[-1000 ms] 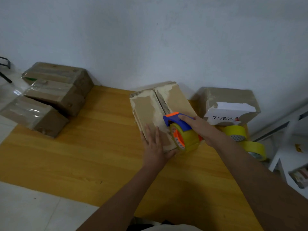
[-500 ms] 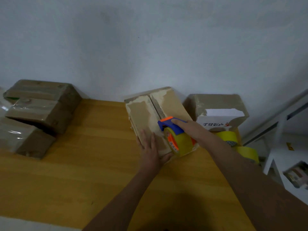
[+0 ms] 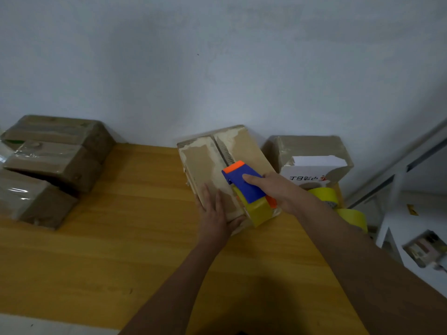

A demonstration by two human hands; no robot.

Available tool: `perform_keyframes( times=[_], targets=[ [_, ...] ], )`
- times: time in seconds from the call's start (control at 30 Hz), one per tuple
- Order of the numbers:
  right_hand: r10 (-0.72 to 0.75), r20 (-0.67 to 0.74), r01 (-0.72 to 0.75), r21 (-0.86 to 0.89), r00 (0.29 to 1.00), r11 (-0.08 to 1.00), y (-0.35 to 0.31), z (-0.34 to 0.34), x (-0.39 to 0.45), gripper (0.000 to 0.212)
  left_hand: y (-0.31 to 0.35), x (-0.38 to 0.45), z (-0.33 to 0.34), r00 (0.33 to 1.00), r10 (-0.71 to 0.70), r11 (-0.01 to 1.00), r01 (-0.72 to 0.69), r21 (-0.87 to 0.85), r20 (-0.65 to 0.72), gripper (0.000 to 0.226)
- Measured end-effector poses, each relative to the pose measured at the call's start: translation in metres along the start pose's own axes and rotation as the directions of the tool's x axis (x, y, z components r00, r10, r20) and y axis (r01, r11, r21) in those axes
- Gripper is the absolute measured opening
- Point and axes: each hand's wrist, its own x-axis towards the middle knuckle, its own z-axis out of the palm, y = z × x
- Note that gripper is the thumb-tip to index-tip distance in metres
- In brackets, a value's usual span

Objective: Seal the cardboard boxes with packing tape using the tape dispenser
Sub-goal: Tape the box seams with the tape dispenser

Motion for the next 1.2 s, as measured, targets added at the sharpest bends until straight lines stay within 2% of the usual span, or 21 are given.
perform_keyframes(
  times=[0.13, 0.2, 0.3, 0.47, 0.57, 0.6, 0.67, 0.73, 0.8, 0.83, 0.9, 1.07, 1.13, 1.17, 1.2],
  targets=[
    [-0.001, -0.027, 0.001, 0.012, 1.0, 1.0, 0.007, 0.0, -0.009, 0.036, 0.001, -0.001, -0.001, 0.991, -0.088, 0.996, 0.091, -0.024, 0.105, 0.112],
    [0.012, -0.014, -0.012, 0.005, 1.0, 1.0, 0.005, 0.002, -0.013, 0.036, 0.001, -0.001, -0.001, 0.989, -0.097, 0.995, 0.099, -0.014, 0.11, 0.106],
    [0.041, 0.034, -0.044, 0.088, 0.999, 0.995, 0.0, -0.001, -0.018, 0.035, 0.002, 0.001, -0.001, 0.989, -0.108, 0.994, 0.109, 0.002, 0.101, 0.104],
    [0.012, -0.007, -0.013, -0.058, 1.0, 0.998, 0.002, -0.002, -0.023, 0.037, -0.001, 0.001, -0.001, 0.976, -0.161, 0.987, 0.16, 0.022, 0.143, 0.107],
    [0.004, -0.024, -0.004, -0.023, 1.0, 1.0, 0.007, -0.001, -0.025, 0.03, -0.003, 0.0, -0.01, 0.964, -0.183, 0.981, 0.191, -0.025, 0.193, 0.104],
    [0.015, -0.021, -0.015, -0.001, 1.0, 1.0, 0.009, -0.001, -0.025, 0.03, -0.004, -0.002, -0.015, 0.972, -0.162, 0.983, 0.174, -0.057, 0.171, 0.102],
    [0.044, -0.022, -0.043, 0.048, 0.999, 0.998, 0.012, -0.003, -0.026, 0.035, 0.0, -0.01, -0.026, 0.996, -0.085, 0.972, 0.09, -0.218, 0.034, 0.104],
    [0.055, -0.031, -0.051, 0.113, 0.998, 0.992, 0.014, -0.005, -0.027, 0.036, 0.017, -0.019, -0.032, 0.997, -0.056, 0.864, 0.025, -0.503, -0.047, 0.098],
    [0.054, -0.026, -0.049, 0.159, 0.998, 0.986, 0.016, -0.004, -0.028, 0.038, 0.047, -0.023, -0.036, 0.996, -0.079, 0.638, 0.078, -0.766, 0.035, 0.087],
    [0.054, -0.019, -0.051, 0.161, 0.998, 0.986, 0.016, -0.002, -0.029, 0.04, 0.062, -0.022, -0.037, 0.993, -0.085, 0.538, 0.11, -0.836, 0.075, 0.085],
    [0.064, -0.003, -0.062, 0.174, 0.998, 0.983, 0.016, 0.002, -0.031, 0.041, 0.084, -0.017, -0.035, 0.992, -0.106, 0.454, 0.115, -0.883, 0.074, 0.083],
    [0.042, 0.059, -0.062, 0.394, 0.997, 0.917, 0.018, 0.008, -0.032, 0.04, 0.101, -0.008, -0.034, 0.974, -0.225, 0.315, 0.107, -0.943, 0.035, 0.083],
    [0.036, 0.056, -0.056, 0.413, 0.998, 0.909, 0.017, 0.01, -0.033, 0.041, 0.099, -0.007, -0.039, 0.955, -0.275, 0.167, 0.16, -0.973, 0.11, 0.075],
    [0.049, 0.057, -0.069, 0.434, 0.997, 0.899, 0.017, 0.01, -0.033, 0.039, 0.093, -0.008, -0.039, 0.957, -0.246, 0.112, 0.185, -0.976, 0.153, 0.073],
    [0.066, 0.058, -0.085, 0.461, 0.996, 0.883, 0.018, 0.009, -0.034, 0.037, 0.087, -0.01, -0.039, 0.966, -0.187, 0.107, 0.201, -0.974, 0.179, 0.071]
  ],
)
